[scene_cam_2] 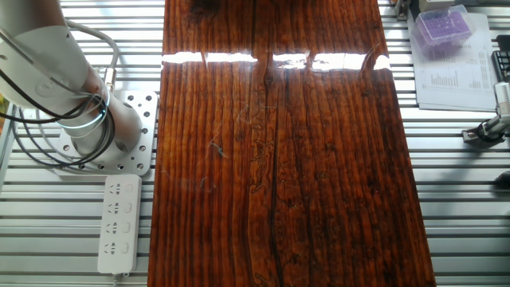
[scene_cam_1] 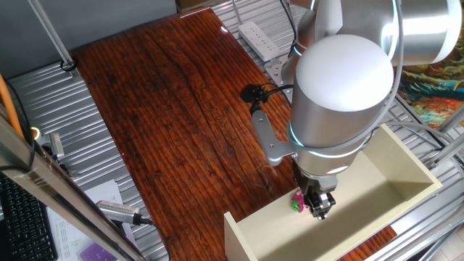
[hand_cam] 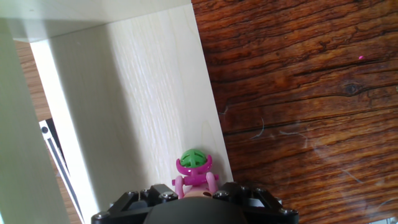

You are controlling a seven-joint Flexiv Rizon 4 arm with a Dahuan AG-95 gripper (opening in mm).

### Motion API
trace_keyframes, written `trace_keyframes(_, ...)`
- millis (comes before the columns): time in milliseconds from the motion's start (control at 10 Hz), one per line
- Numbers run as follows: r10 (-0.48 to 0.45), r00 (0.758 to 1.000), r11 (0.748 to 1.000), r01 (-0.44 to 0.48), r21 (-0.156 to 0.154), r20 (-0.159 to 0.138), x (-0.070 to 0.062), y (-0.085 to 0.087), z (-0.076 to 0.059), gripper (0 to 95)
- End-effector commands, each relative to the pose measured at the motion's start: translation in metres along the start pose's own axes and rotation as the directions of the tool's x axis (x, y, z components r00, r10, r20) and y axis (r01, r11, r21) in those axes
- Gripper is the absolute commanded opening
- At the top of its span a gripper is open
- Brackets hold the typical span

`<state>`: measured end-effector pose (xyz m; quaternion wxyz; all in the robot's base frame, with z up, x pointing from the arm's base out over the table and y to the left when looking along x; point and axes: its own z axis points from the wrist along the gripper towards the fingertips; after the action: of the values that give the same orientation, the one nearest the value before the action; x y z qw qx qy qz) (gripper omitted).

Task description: Put the object on the shelf

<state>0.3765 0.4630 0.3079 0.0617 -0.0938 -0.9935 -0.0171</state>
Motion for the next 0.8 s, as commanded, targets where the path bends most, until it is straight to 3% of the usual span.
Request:
trace_keyframes(100,-0.002,1.0,1.0,0.002,-0.001,0.002,0.0,-0.0003,0.0002,57.0)
trace_keyframes(800,0.002,1.0,1.0,-0.002,-0.002,0.007,0.0,-0.0003,0.0002,57.0)
